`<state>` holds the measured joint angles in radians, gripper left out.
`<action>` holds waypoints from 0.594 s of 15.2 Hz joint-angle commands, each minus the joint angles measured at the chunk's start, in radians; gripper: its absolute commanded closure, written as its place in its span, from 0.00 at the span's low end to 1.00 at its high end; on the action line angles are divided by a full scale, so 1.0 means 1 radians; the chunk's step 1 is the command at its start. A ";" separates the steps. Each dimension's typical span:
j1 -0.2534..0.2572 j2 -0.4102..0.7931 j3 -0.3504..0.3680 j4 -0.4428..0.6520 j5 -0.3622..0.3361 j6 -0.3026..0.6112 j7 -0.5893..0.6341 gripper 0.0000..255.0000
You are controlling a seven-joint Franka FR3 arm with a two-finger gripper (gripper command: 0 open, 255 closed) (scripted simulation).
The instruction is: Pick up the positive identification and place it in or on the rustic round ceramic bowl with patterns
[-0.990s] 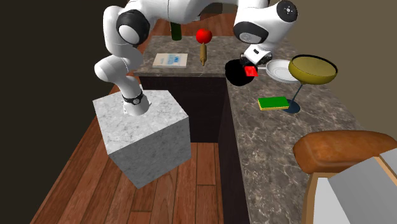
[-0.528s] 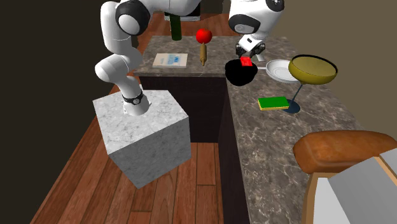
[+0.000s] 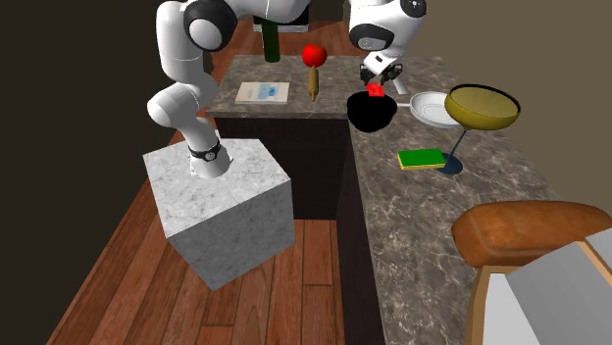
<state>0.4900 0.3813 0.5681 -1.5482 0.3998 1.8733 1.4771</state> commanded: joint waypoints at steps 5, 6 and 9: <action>0.001 0.014 -0.003 -0.063 0.003 0.069 -0.033 1.00; 0.002 0.018 -0.003 -0.071 0.003 0.080 -0.037 1.00; 0.004 0.030 -0.005 -0.095 0.003 0.111 -0.052 1.00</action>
<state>0.4930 0.4054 0.5642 -1.6374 0.4041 1.9743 1.4305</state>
